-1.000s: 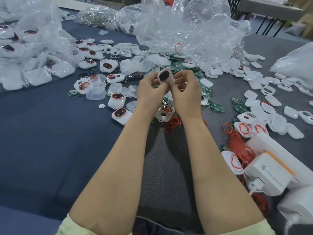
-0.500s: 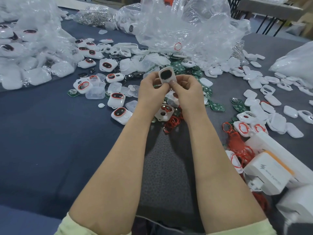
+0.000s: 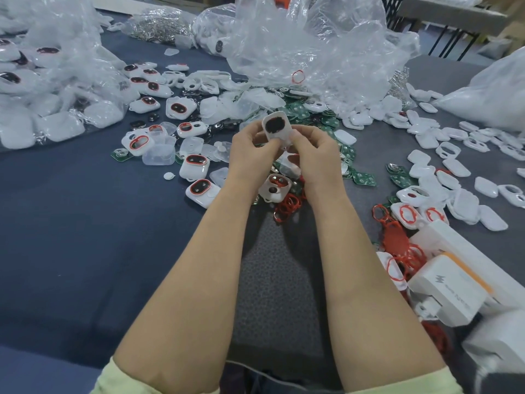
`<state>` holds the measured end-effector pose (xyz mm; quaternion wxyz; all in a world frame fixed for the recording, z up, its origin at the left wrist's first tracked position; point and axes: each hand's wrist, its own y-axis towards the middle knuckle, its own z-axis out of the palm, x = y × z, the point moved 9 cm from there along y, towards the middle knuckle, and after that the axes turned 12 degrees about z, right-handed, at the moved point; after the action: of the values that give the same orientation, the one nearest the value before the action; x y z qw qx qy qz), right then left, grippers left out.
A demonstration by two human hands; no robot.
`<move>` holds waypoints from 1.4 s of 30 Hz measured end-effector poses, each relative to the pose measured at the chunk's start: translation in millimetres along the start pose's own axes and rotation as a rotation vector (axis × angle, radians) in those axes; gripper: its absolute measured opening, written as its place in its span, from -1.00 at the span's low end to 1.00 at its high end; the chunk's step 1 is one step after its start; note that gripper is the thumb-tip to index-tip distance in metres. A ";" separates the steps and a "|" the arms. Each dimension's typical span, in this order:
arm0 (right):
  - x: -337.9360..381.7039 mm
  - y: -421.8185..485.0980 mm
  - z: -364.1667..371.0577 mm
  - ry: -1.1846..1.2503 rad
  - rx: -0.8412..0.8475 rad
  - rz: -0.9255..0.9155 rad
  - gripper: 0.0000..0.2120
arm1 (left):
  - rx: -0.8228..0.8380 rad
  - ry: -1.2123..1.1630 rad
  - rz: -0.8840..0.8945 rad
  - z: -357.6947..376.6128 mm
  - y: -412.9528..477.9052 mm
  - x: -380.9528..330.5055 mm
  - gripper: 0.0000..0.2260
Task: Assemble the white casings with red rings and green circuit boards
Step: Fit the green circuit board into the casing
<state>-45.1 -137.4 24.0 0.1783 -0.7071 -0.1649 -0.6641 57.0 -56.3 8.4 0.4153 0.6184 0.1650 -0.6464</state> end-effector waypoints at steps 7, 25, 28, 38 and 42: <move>3.5 -3.4 5.2 -0.022 0.020 -0.021 -0.93 | -0.041 -0.064 -0.031 -3.0 -1.3 1.7 -0.77; 6.3 -1.6 -0.8 -0.059 -0.061 -0.080 -0.84 | 0.010 0.062 0.004 0.7 -1.9 -5.5 -0.83; 5.4 -1.4 -0.6 -0.069 -0.073 -0.082 -0.85 | 0.006 0.104 0.033 0.6 -2.8 -8.6 -0.85; 3.0 0.3 -1.9 -0.108 -0.096 -0.074 -0.92 | 0.047 0.159 0.071 5.1 -3.7 -10.6 -0.82; 3.6 -0.9 -0.8 -0.129 -0.116 -0.087 -0.89 | 0.020 0.143 0.075 3.5 -3.7 -10.1 -0.82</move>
<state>-46.0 -137.0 27.6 0.0971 -0.7497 -0.1677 -0.6328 50.8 -53.3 17.4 0.4203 0.6728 0.1645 -0.5862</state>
